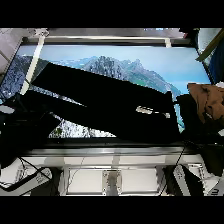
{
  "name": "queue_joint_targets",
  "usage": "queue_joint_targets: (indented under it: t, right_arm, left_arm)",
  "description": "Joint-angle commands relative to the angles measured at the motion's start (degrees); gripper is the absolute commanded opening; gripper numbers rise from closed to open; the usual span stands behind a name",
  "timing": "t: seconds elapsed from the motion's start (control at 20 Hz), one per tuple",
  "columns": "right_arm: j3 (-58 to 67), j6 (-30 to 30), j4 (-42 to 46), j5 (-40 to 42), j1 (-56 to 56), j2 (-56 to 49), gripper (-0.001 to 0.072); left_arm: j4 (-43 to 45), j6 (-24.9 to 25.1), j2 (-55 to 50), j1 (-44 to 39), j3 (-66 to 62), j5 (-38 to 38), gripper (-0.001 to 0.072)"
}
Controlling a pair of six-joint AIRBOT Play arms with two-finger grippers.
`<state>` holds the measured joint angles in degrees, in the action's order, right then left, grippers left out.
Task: Fold the clothes and pants, and hang the long-sleeved shirts on hangers.
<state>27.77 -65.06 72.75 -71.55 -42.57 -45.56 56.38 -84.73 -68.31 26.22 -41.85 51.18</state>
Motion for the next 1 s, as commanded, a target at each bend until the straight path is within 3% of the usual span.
queue_joint_targets:
  t: [0.0,0.1,0.4,0.5,0.55,0.6,0.65,0.7,0.8,0.95]
  right_arm:
    - [-0.85,2.8,-6.05,2.21,-1.33,-3.96,0.0559]
    - [-1.64,5.25,-11.74,4.17,-1.31,-7.17,0.0559]
    - [-1.68,5.22,-10.03,7.37,-1.31,-12.04,0.0545]
    - [-1.68,5.79,-11.45,7.5,-1.31,-12.04,0.0311]
    - [-1.68,6.1,-12.24,7.5,-1.31,-12.04,0.0309]
    - [-1.66,6.1,-12.74,7.52,-1.33,-12.04,0.0193]
    - [-1.66,6.05,-12.83,7.52,-1.33,-12.02,0.0022]
    - [-1.42,6.08,-12.72,7.48,-1.33,-11.96,0.0018]
    - [0.5,6.03,-11.32,7.5,-1.38,-11.96,0.0018]
    - [6.73,4.28,-4.24,7.96,-1.38,-11.96,0.0017]
  left_arm:
    - [-2.91,1.22,-1.44,-0.04,0.04,-2.29,0.0705]
    - [-2.91,1.22,-1.44,-0.07,0.04,-2.14,0.0704]
    - [-2.91,1.22,-1.44,-0.07,0.04,-1.9,0.0704]
    - [-2.91,1.2,-1.44,-0.07,0.04,-1.88,0.0704]
    - [-2.91,1.2,-1.44,-0.07,0.04,-1.88,0.0704]
    - [-2.91,1.2,-1.44,-0.07,0.04,-1.88,0.0704]
    - [-2.91,1.2,-1.42,-0.07,0.04,-1.73,0.0703]
    - [-2.91,1.22,-1.36,-0.04,0.04,-1.4,0.0701]
    - [-2.67,1.25,-0.5,0.02,0.02,-0.79,0.0563]
    - [-2.4,1.25,2.97,0.0,0.02,-0.04,0.0563]
